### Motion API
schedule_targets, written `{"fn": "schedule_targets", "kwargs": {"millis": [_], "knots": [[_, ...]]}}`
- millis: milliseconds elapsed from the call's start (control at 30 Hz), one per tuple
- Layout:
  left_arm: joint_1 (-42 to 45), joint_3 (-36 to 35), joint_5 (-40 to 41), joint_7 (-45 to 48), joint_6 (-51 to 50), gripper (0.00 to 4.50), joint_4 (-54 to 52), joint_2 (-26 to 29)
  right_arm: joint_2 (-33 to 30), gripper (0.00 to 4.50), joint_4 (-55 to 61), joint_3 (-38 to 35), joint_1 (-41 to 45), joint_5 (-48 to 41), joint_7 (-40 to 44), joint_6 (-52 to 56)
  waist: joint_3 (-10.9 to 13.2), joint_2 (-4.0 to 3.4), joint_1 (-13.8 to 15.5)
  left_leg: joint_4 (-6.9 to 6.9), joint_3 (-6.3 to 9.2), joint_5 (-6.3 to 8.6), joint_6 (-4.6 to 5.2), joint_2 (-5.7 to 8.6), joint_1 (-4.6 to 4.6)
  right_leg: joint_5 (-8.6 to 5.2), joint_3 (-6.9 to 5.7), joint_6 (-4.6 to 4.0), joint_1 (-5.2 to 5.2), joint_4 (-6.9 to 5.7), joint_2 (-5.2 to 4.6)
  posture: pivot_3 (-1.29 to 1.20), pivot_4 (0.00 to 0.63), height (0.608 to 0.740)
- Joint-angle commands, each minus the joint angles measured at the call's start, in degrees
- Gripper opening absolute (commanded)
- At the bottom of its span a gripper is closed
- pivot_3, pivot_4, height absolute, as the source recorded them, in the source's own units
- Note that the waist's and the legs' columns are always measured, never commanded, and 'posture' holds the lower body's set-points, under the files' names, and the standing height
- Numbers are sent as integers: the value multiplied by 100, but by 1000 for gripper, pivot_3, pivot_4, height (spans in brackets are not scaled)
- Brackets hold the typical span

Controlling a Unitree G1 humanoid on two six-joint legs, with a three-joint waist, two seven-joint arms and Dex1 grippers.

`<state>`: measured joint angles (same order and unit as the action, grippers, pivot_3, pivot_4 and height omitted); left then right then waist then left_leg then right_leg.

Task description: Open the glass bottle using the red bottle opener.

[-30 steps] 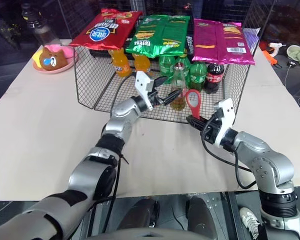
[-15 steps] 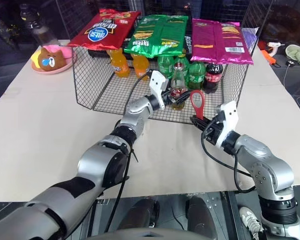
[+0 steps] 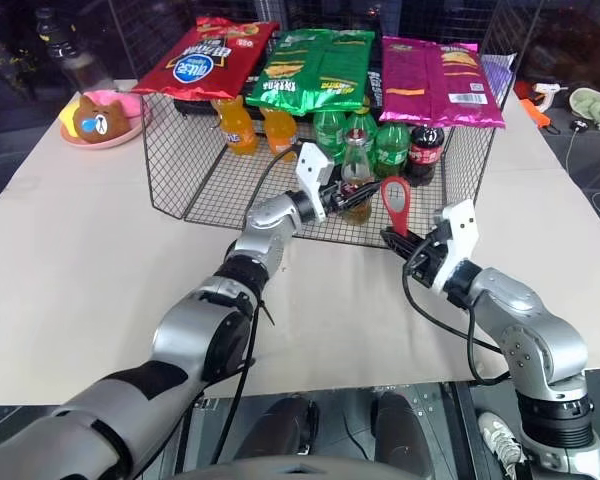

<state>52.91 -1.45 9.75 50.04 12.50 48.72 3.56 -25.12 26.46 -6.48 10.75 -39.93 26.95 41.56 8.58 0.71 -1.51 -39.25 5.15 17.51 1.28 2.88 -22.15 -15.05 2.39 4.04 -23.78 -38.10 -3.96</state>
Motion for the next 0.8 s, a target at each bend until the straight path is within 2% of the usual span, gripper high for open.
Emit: {"fn": "schedule_targets", "kwargs": {"millis": [33,200,367,467,633,800], "knots": [[-597,87,411,160,-923,2710,-2132,328,-31,0,71,-50,164,252,59,-462,0,-1,-57,1,2,0,0,-4,-1,0,0,0,0,-1,-1,0,150,740],[-1877,190,691,-26,-2518,2710,-4614,1035,56,0,-59,9,172,498,148,-870,-1,-3,-76,-2,1,0,-1,-6,3,0,4,0,1,-4,-1,0,150,740],[-2778,30,918,-432,-3422,2710,-6101,1494,-32,0,-231,66,97,751,328,-1127,-1,-3,-38,-4,1,0,-1,-7,4,0,4,0,2,-4,-3,0,150,740],[-3405,-73,1328,-458,-3888,2710,-6839,1702,-61,0,-345,114,65,864,459,-1244,-1,-4,-42,-2,-1,0,-1,-7,6,0,7,0,3,-2,-5,0,150,740],[-3925,-106,1408,-584,-3886,2710,-7145,1863,-57,0,-540,183,136,968,615,-1366,-1,-5,-9,-2,0,0,-2,-8,9,0,6,-1,5,-3,-4,0,150,740],[-4146,-171,1300,-877,-3223,2710,-7016,1573,-68,0,-649,204,218,1012,729,-1405,-1,-5,59,-2,-4,0,-2,-8,13,0,8,-1,9,-3,-4,0,150,740]]}}
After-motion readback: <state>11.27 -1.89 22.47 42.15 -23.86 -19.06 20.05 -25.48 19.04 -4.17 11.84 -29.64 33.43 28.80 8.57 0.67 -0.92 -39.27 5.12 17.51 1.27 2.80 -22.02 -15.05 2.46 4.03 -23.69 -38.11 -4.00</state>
